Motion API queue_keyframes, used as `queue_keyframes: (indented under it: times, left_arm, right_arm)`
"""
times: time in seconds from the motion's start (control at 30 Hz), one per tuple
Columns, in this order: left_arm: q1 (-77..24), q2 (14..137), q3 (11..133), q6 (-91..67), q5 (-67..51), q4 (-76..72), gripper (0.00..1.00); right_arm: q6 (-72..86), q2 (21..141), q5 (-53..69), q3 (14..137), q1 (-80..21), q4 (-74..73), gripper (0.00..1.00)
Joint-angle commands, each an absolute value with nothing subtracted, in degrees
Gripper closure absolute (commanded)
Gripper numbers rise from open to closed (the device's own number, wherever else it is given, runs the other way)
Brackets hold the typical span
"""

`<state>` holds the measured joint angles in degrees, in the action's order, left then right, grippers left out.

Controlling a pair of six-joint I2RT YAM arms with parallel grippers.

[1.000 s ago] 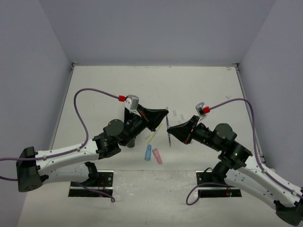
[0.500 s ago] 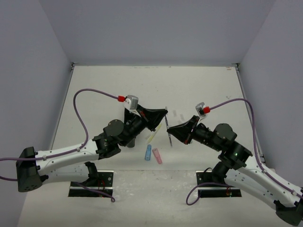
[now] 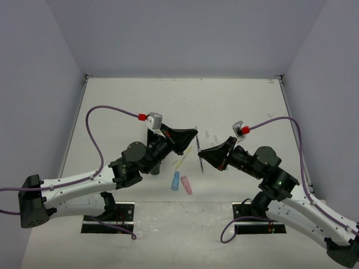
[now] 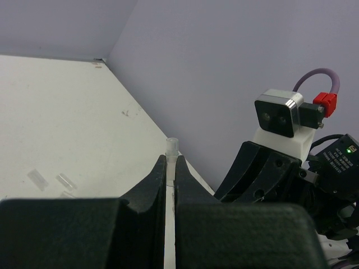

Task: Sort the stationery into containers
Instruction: Close the pen cap on the pen.

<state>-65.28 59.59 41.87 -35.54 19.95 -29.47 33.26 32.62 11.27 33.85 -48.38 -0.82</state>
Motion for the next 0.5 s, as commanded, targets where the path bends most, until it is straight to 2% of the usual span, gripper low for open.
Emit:
queue_keyframes:
  times: [0.0,0.47]
  left_arm:
    - [-65.21,59.06,41.5,-36.52,19.55,-31.1,1.0]
    - [-65.21,59.12,38.41,-40.17,17.14,-33.81,1.0]
  right_arm:
    - [32.17,33.07,9.88,36.34,-48.69,1.23,1.0]
    - [31.0,35.68,5.34,42.19,-48.69,1.38,1.0]
